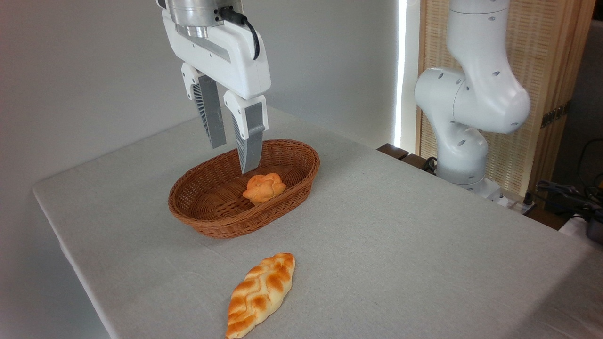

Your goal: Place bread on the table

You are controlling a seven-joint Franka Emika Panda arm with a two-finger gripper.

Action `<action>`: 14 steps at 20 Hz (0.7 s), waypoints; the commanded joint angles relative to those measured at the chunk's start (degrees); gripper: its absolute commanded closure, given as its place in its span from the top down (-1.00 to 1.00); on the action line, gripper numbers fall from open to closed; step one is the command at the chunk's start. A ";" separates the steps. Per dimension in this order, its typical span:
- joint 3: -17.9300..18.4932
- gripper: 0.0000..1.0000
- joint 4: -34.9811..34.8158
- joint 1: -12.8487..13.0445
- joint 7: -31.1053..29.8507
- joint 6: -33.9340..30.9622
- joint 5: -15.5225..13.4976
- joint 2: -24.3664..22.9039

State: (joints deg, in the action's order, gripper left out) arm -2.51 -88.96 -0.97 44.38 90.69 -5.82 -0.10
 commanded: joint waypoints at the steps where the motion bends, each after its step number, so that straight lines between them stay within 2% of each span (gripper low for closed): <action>1: 0.22 1.00 -1.74 0.00 0.36 1.68 0.19 -1.31; 7: 0.22 1.00 -1.83 0.17 0.27 0.45 0.37 -1.31; 9: -0.21 1.00 -1.92 0.53 0.27 0.19 4.47 -1.31; 10: -0.39 1.00 -1.92 0.61 0.18 0.10 5.19 -1.31; 14: -0.39 1.00 -1.92 0.53 0.27 -1.22 5.20 -1.31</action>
State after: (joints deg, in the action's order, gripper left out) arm -2.83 -89.78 -0.49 44.41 90.74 -1.47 -0.23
